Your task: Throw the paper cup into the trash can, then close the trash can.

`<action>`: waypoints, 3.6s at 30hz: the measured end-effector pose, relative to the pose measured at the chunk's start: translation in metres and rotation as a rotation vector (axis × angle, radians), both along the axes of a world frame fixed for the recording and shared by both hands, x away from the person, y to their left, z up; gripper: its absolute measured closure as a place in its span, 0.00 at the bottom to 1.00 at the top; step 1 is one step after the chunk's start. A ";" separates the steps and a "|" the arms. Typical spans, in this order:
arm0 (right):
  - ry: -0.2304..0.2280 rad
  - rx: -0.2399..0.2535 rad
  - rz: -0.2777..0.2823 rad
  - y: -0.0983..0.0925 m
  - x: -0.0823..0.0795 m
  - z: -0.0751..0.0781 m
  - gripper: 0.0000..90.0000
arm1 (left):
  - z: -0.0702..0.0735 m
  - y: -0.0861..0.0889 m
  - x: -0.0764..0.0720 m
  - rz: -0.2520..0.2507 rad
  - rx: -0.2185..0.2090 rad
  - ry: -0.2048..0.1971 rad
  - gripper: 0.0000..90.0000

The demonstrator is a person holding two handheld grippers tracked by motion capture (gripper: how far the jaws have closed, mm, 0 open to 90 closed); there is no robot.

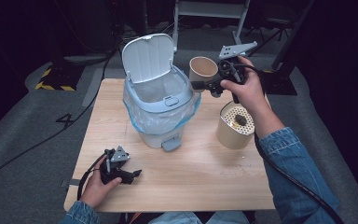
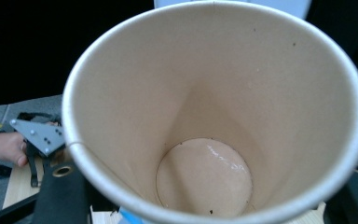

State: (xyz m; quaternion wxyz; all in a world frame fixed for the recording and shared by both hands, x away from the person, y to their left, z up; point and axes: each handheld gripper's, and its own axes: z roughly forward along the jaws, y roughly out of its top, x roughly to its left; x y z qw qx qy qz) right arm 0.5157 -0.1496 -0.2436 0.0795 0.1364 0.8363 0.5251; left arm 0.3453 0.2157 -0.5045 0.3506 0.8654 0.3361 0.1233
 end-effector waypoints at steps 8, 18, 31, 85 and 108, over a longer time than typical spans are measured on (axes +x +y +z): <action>-0.004 -0.011 0.029 0.038 0.004 0.001 0.33 | 0.000 0.000 0.000 -0.007 0.002 -0.003 0.15; 0.010 -0.049 0.040 0.073 0.008 -0.009 0.33 | 0.000 0.000 0.000 -0.007 0.002 -0.004 0.15; -0.024 -0.113 -0.025 0.089 0.011 -0.026 0.20 | 0.000 0.000 0.000 -0.007 0.003 -0.004 0.15; -0.074 -0.085 -0.177 -0.126 -0.073 -0.008 0.18 | 0.000 0.008 -0.009 0.050 0.005 0.006 0.12; 0.036 -0.108 -0.339 -0.216 -0.120 -0.121 0.18 | 0.000 0.014 -0.011 0.057 -0.002 0.000 0.18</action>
